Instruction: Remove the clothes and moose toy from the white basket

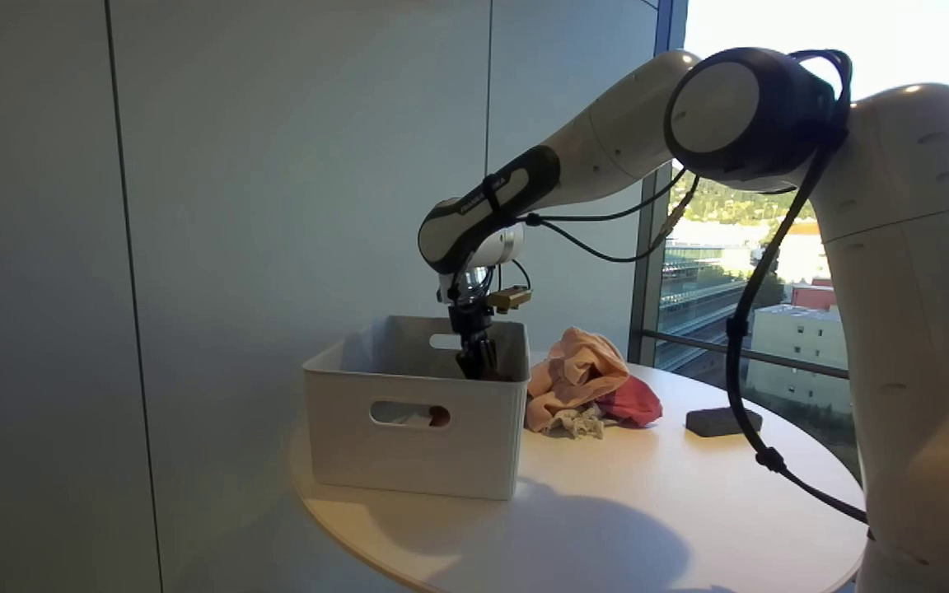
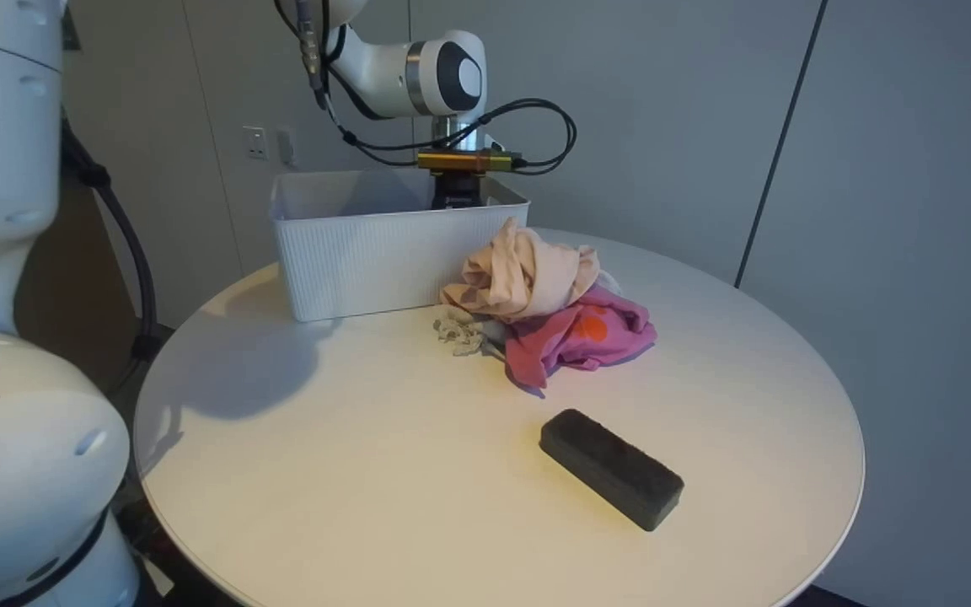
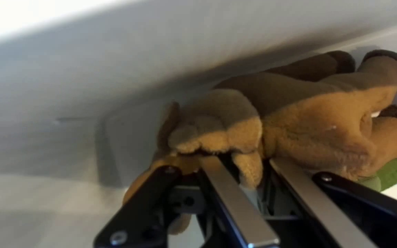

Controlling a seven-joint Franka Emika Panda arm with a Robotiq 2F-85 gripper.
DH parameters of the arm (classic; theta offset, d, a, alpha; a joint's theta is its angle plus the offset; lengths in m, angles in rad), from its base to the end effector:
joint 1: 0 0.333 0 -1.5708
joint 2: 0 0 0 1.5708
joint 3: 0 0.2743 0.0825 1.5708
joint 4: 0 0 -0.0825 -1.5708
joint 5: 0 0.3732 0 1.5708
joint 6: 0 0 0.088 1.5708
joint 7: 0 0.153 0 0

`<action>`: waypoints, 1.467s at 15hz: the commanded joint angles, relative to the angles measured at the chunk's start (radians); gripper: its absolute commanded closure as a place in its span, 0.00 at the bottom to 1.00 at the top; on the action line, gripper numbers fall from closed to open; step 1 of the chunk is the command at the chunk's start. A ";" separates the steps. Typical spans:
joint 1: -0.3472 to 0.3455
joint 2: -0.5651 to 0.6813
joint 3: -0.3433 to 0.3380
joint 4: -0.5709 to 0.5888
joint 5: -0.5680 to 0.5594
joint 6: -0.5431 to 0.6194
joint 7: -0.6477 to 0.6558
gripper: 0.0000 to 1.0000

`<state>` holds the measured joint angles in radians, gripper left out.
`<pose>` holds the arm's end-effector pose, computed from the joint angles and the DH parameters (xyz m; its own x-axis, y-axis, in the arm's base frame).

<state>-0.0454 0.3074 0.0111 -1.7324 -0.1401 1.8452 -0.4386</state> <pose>0.5882 -0.0377 0.3083 0.8757 0.4253 -0.2286 0.4423 -0.8964 0.0267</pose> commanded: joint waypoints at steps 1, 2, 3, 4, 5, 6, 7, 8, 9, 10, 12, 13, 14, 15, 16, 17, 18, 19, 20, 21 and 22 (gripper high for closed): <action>0.043 -0.150 0.022 -0.093 -0.074 0.093 0.027 0.93; 0.058 -0.196 0.032 -0.113 -0.103 0.091 0.026 0.93; 0.071 -0.232 0.039 -0.126 -0.134 0.100 0.028 0.93; 0.082 -0.276 0.048 -0.146 -0.153 0.114 0.029 0.93; 0.094 -0.324 0.055 -0.163 -0.171 0.124 0.035 0.93; 0.106 -0.372 0.063 -0.178 -0.186 0.133 0.045 0.93; 0.116 -0.418 0.070 -0.187 -0.200 0.138 0.055 0.93; 0.125 -0.467 0.078 -0.198 -0.216 0.142 0.068 0.93; 0.130 -0.511 0.083 -0.201 -0.240 0.139 0.083 0.93; 0.134 -0.556 0.089 -0.207 -0.261 0.136 0.098 0.93; 0.128 -0.639 0.096 -0.201 -0.310 0.116 0.138 0.93; 0.119 -0.672 0.096 -0.196 -0.332 0.109 0.163 0.94; 0.109 -0.707 0.093 -0.207 -0.354 0.110 0.192 0.94; 0.095 -0.728 0.088 -0.206 -0.373 0.112 0.220 0.94; 0.077 -0.738 0.077 -0.212 -0.392 0.123 0.251 0.94; 0.057 -0.751 0.069 -0.223 -0.416 0.130 0.282 0.94; 0.034 -0.754 0.060 -0.238 -0.436 0.137 0.318 0.93; 0.011 -0.752 0.053 -0.256 -0.459 0.144 0.358 0.93; -0.011 -0.744 0.045 -0.271 -0.481 0.148 0.403 0.93; -0.030 -0.733 0.040 -0.287 -0.501 0.139 0.451 0.93; -0.048 -0.716 0.036 -0.298 -0.516 0.127 0.501 0.93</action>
<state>-0.0432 -0.4311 0.0510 -1.9897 -0.5938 1.9525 -0.0709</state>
